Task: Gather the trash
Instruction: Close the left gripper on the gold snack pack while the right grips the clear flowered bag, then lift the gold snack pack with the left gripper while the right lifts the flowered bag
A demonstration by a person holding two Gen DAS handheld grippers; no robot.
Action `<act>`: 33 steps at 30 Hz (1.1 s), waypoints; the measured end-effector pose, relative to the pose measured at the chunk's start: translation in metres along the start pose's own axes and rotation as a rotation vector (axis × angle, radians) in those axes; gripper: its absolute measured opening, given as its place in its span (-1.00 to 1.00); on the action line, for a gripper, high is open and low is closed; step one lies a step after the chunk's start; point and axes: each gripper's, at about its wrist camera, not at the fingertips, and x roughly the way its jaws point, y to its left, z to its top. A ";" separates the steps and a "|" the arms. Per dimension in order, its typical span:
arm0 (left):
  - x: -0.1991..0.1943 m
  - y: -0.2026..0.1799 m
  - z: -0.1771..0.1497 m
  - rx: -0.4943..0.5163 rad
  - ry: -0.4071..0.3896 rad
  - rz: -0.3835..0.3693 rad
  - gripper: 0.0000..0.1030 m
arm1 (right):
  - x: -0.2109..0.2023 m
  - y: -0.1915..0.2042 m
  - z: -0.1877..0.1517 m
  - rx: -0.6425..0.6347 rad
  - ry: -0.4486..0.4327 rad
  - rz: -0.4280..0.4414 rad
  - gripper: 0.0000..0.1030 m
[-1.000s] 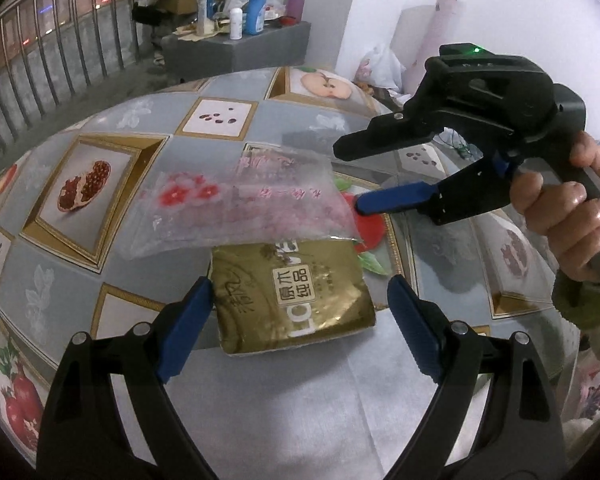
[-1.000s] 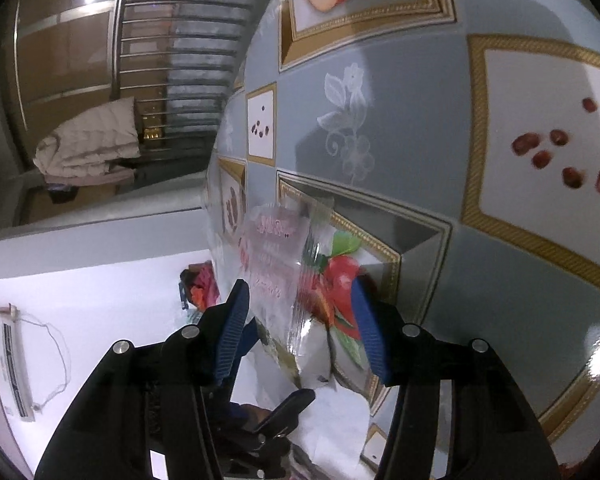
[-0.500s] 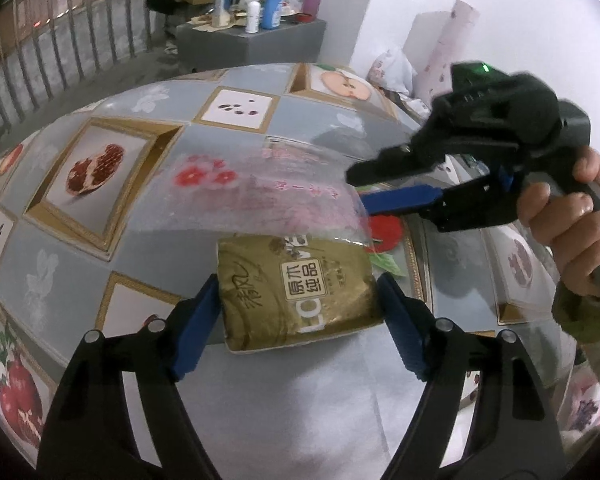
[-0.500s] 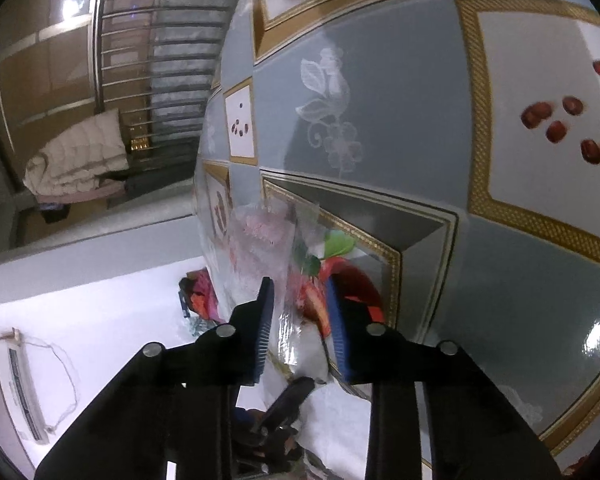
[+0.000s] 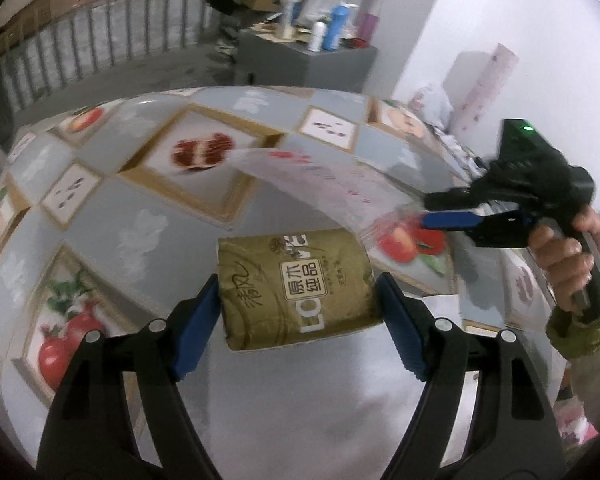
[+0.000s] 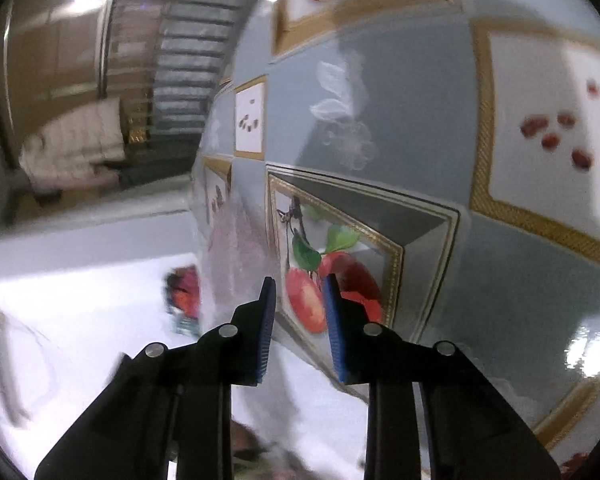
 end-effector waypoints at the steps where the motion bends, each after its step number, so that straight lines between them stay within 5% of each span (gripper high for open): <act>1: -0.001 0.005 -0.001 -0.015 -0.003 0.011 0.42 | -0.003 0.004 -0.001 -0.037 -0.011 -0.028 -0.43; 6: -0.009 0.028 -0.008 -0.087 -0.019 0.045 0.42 | -0.016 0.040 -0.014 -0.325 -0.095 -0.227 -0.20; 13: -0.012 0.052 -0.013 -0.162 -0.029 0.069 0.42 | 0.010 0.106 -0.081 -1.061 -0.222 -0.542 0.16; 16: -0.013 0.057 -0.012 -0.173 -0.037 0.076 0.42 | 0.033 0.113 -0.097 -1.243 -0.168 -0.591 0.16; 22: -0.018 0.061 -0.011 -0.169 -0.056 0.099 0.42 | 0.055 0.120 -0.076 -1.133 -0.092 -0.512 0.17; 26: -0.023 0.065 -0.008 -0.159 -0.074 0.139 0.42 | 0.069 0.134 -0.063 -1.060 -0.087 -0.469 0.44; 33: -0.030 0.075 -0.008 -0.172 -0.095 0.176 0.42 | 0.112 0.138 -0.066 -1.078 -0.039 -0.552 0.57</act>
